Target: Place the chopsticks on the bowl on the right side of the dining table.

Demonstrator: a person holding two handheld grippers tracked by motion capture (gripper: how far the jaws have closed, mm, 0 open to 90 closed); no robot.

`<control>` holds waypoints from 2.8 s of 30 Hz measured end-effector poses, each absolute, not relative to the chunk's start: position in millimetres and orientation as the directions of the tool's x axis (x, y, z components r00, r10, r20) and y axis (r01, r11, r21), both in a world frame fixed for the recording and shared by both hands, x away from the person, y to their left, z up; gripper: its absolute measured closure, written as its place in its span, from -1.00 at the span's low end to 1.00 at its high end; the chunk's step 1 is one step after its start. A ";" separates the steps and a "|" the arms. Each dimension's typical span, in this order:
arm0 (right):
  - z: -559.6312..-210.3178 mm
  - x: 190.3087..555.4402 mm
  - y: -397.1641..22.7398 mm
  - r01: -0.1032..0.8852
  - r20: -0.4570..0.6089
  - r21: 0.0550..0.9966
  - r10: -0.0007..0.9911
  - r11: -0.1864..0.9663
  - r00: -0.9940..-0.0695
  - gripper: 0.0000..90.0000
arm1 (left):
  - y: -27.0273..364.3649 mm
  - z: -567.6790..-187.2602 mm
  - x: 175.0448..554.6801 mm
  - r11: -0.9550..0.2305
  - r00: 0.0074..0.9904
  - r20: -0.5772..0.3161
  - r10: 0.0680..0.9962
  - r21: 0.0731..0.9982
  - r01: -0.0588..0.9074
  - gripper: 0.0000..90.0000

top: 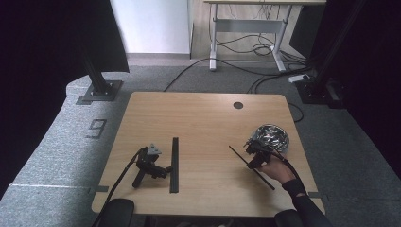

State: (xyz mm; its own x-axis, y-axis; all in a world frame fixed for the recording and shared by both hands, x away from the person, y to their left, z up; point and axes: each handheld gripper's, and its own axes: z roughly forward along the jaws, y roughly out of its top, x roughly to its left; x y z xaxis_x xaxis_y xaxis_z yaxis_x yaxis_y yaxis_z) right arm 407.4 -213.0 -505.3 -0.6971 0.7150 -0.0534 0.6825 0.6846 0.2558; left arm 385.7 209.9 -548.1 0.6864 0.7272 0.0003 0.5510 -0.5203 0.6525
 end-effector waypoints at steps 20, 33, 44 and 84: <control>-512.4 431.9 -197.6 0.692 -0.003 0.092 0.695 0.716 -0.719 0.88 | 210.0 -548.0 385.7 -0.522 0.687 0.001 0.726 0.652 0.551 -1.00; -512.2 431.8 -197.2 0.691 0.001 0.082 0.693 0.718 -0.721 0.90 | 209.8 -548.1 385.7 -0.519 0.686 -0.001 0.728 0.653 0.551 -1.00; -499.0 425.3 -202.4 0.688 0.005 0.120 0.693 0.715 -0.721 0.90 | 209.8 -548.1 385.7 -0.520 0.686 0.000 0.728 0.653 0.551 -1.00; -408.9 424.5 -229.2 0.701 -0.039 0.221 0.725 0.678 -0.688 0.90 | 209.7 -548.2 385.7 -0.518 0.685 -0.001 0.728 0.655 0.551 -1.00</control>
